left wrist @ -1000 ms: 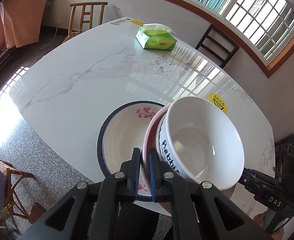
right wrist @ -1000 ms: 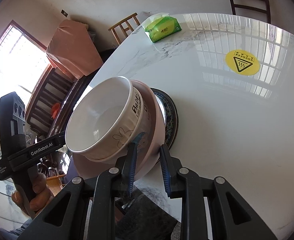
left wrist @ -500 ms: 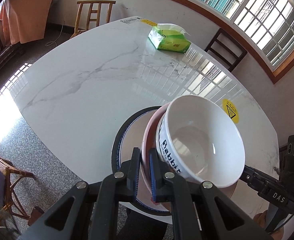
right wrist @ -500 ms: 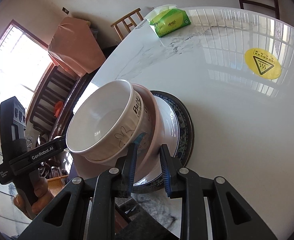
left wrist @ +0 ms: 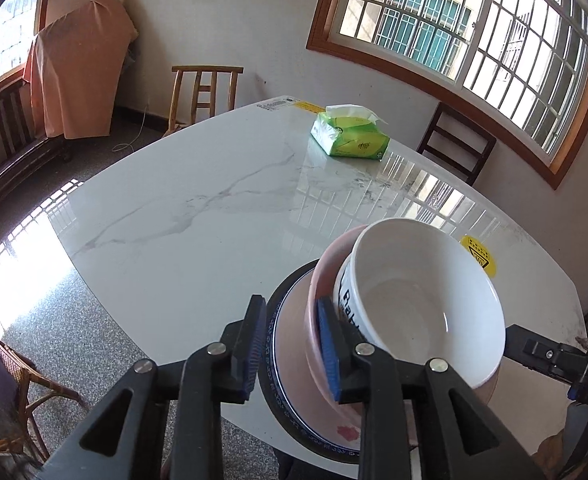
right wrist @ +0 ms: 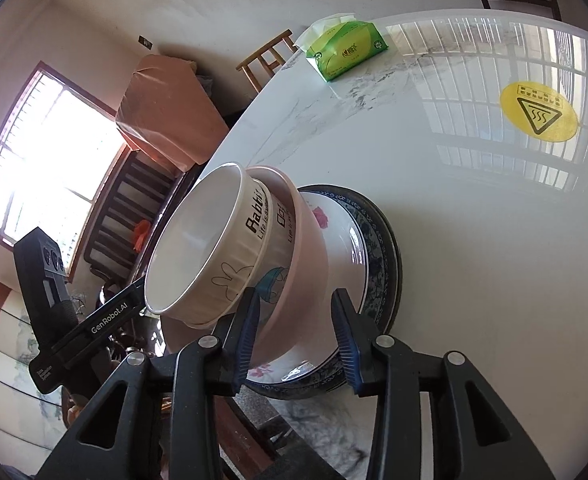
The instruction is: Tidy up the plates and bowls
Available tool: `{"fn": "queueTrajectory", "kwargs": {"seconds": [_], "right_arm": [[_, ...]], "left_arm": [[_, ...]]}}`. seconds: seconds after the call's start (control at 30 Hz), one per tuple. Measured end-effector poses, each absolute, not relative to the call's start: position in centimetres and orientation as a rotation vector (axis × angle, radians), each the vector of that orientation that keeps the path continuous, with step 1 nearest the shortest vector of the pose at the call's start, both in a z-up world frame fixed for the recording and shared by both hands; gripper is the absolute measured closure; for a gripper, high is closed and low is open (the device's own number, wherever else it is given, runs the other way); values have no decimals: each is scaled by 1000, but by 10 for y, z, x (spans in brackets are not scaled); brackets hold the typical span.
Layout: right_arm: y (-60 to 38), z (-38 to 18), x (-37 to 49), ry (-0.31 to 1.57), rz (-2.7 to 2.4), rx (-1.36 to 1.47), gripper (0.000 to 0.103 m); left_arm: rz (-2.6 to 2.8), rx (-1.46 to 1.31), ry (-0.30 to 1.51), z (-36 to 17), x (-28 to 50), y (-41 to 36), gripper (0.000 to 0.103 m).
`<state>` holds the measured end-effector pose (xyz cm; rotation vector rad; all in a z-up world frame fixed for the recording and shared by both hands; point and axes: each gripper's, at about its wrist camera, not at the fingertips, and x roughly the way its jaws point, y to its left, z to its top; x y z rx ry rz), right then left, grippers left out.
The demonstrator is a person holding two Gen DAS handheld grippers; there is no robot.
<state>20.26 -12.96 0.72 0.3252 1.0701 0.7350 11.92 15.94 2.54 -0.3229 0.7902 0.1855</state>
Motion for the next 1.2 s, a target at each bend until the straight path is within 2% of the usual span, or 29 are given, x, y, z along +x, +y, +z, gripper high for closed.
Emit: {"fn": "queueTrajectory", "kwargs": {"seconds": [0.1, 0.37, 0.47, 0.53, 0.6, 0.7, 0.8, 0.9, 0.93, 1.0, 1.2], "right_arm": [[-136, 14, 201, 1018, 746, 360, 41], [-135, 52, 153, 758, 680, 220, 34], [-138, 65, 124, 627, 643, 172, 23], [-139, 71, 110, 557, 630, 149, 10], [-143, 76, 98, 515, 620, 147, 4], [-152, 79, 89, 488, 615, 176, 4], [-164, 81, 81, 462, 584, 179, 4], [-175, 84, 73, 447, 568, 184, 4], [-179, 85, 70, 443, 564, 189, 4], [-186, 87, 67, 432, 558, 196, 4], [-201, 92, 47, 405, 554, 211, 2]], "left_arm": [[193, -308, 765, 27, 113, 157, 73], [241, -175, 632, 46, 77, 132, 73], [241, -134, 591, 56, 62, 121, 73], [251, -108, 555, 64, 51, 115, 73], [256, -94, 518, 73, 40, 108, 71], [271, -74, 459, 89, 20, 99, 61], [268, -75, 402, 107, 2, 89, 43], [305, -49, 270, 126, -23, 77, 37], [298, -35, 236, 133, -35, 71, 25], [264, -38, 220, 144, -43, 65, 16], [213, -35, 238, 167, -60, 48, 16]]}}
